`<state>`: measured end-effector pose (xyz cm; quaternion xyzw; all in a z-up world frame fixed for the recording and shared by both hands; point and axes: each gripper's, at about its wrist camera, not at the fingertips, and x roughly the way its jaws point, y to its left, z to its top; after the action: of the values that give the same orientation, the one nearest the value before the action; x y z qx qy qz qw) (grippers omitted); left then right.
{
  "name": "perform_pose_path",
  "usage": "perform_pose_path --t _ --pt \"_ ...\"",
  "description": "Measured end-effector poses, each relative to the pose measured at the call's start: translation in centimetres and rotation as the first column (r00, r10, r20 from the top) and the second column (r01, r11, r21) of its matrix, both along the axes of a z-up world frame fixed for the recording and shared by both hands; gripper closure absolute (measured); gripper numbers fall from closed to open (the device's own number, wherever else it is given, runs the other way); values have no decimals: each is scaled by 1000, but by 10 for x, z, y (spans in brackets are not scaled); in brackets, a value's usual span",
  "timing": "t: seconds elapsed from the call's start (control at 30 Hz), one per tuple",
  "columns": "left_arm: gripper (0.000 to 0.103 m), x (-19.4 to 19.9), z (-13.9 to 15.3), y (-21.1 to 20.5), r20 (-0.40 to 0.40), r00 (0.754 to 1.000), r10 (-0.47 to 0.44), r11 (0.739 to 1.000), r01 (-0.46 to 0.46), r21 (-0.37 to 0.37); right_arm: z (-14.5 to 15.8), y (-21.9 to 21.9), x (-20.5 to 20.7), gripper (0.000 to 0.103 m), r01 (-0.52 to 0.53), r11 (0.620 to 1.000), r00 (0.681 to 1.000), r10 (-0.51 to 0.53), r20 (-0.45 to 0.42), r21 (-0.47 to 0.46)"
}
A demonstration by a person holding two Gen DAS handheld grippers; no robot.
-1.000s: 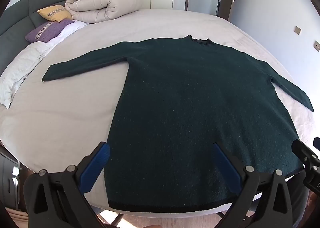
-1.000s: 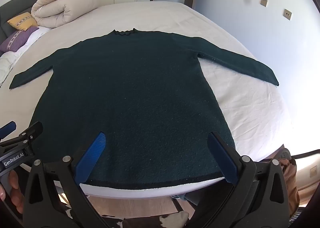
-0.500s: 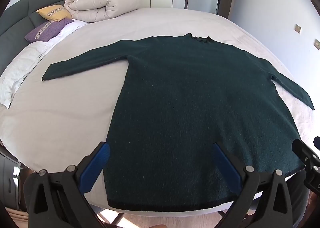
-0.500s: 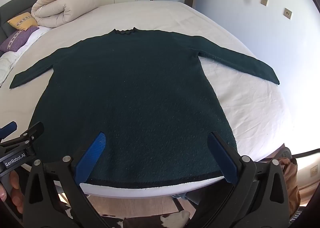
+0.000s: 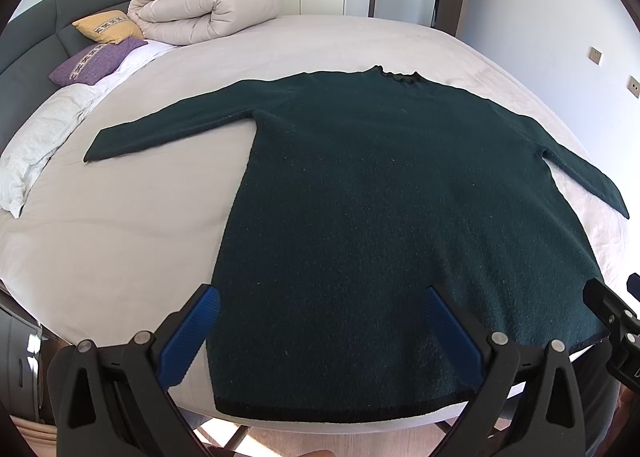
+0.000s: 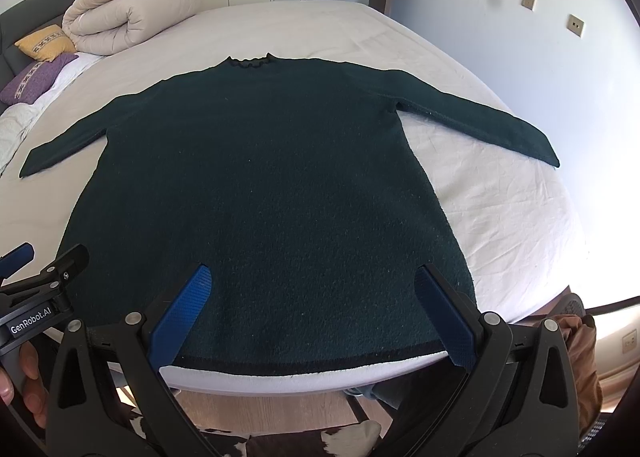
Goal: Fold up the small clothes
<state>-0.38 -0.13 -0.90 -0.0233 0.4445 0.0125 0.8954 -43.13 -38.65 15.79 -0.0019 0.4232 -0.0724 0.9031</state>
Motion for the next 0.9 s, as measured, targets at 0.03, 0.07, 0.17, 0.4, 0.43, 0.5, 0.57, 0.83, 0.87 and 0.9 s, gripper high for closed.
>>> perform_pose_path --t 0.03,0.07,0.17,0.4,0.43,0.5,0.57,0.83,0.87,0.9 --pt "0 0 -1 0 0 1000 -1 1000 1 1 0 0 0 0 0 1000 1000 0 0 0" --pt "0 0 -1 0 -1 1000 -1 1000 1 1 0 -1 0 0 0 1000 1000 0 -1 1" --pt "0 -1 -2 0 -2 1000 0 1000 0 0 0 0 2 0 0 1000 1000 0 -3 2" --pt "0 0 -2 -1 -3 1000 -1 1000 1 1 -1 2 -1 0 -2 1000 1000 2 -5 0" --pt "0 -1 -2 0 -3 1000 -1 1000 1 1 -1 2 0 0 -2 1000 1000 2 -6 1" --pt "0 -1 -1 -1 -3 1000 -1 1000 1 2 -2 2 -1 0 -2 1000 1000 2 -6 1" --pt "0 -2 -2 0 -4 1000 -2 1000 2 4 -2 2 -1 0 -2 1000 1000 2 -7 1" --pt "0 -4 -4 0 -4 1000 -3 1000 3 8 -4 1 -1 0 -2 1000 1000 2 -8 1" --pt "0 -4 -5 0 -5 1000 -3 1000 3 8 -3 1 -1 0 -2 1000 1000 2 -9 1" --pt "0 -5 -6 0 -5 1000 -3 1000 3 7 -3 1 -1 0 -2 1000 1000 2 -9 1"
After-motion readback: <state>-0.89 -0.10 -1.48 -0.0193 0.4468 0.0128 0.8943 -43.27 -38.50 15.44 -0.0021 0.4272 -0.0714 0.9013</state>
